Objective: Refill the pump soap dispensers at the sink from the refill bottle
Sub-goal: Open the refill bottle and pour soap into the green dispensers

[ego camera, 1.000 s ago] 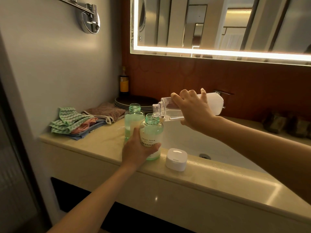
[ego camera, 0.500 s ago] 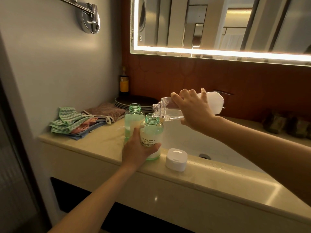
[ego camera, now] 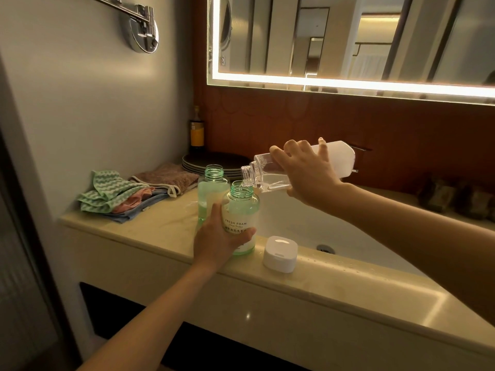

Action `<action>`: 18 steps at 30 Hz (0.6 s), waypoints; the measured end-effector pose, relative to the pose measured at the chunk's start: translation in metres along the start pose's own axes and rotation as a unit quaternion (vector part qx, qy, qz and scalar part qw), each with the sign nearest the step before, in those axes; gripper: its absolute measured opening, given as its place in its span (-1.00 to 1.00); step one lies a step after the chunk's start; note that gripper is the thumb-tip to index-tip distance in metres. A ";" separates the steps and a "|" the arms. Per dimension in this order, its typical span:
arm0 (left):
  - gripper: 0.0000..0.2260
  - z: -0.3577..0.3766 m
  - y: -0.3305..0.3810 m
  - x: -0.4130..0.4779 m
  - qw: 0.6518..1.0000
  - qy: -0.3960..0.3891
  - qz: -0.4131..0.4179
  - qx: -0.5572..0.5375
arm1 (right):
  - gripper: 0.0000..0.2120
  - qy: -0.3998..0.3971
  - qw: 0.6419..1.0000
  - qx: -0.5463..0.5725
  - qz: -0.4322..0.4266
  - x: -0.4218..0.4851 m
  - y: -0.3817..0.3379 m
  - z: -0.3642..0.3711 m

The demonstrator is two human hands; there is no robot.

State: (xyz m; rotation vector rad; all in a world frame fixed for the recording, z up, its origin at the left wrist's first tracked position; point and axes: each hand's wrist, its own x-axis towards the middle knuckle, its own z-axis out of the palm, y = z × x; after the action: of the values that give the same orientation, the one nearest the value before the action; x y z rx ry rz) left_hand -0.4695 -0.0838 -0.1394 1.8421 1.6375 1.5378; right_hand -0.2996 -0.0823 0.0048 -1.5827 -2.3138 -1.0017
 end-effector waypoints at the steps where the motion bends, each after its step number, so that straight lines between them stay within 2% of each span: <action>1: -0.33 0.000 0.000 0.000 1.000 0.000 0.001 -0.001 | -0.32 0.001 1.000 0.000 0.000 0.000 0.000 0.000; 18: -0.33 0.000 -0.001 0.000 1.000 -0.002 0.001 -0.003 | -0.33 0.017 1.000 -0.016 -0.011 0.005 0.000 -0.003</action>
State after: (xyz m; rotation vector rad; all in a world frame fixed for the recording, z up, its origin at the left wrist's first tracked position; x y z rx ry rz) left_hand -0.4702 -0.0834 -0.1399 1.8428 1.6274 1.5383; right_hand -0.3023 -0.0802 0.0090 -1.5423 -2.3097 -1.0672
